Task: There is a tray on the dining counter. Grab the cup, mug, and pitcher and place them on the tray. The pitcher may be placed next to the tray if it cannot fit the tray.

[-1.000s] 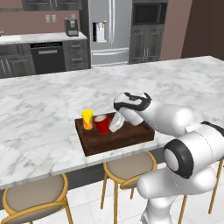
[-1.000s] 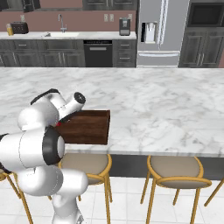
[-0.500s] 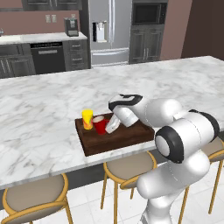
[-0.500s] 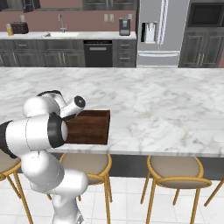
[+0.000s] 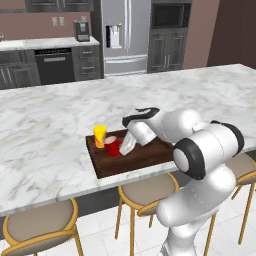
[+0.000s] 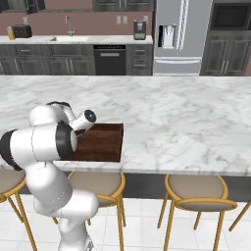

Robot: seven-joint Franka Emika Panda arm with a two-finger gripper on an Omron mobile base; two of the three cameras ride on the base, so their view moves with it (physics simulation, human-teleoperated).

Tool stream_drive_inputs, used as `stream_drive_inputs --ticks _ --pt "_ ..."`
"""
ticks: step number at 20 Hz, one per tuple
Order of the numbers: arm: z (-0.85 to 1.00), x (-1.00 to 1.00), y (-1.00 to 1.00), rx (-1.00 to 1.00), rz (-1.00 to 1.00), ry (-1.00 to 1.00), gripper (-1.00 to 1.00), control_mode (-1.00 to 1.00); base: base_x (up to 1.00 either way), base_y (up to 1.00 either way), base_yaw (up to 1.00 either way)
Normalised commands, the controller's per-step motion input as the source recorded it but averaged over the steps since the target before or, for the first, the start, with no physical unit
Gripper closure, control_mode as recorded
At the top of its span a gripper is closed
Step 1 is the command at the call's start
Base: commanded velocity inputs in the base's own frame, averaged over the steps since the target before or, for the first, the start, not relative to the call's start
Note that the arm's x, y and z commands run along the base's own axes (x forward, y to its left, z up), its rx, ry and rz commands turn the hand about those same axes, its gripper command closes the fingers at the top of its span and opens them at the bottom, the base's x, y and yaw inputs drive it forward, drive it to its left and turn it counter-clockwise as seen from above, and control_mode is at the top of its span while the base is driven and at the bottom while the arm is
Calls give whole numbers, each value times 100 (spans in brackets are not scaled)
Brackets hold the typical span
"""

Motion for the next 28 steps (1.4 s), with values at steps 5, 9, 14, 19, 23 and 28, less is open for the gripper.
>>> stream_drive_inputs --ticks 5,9,14,19,23,28 --pt "-3 0 24 3 9 0 100 -100 0 0 0" --pt "-12 0 12 5 8 0 100 -100 0 0 0" --pt "-21 0 4 6 6 0 100 -100 0 0 0" --pt "-31 0 3 5 5 0 100 -100 0 0 0" --pt "-26 0 10 3 5 0 100 -100 0 0 0" --pt "-5 -1 4 2 5 0 -100 -100 0 0 0"
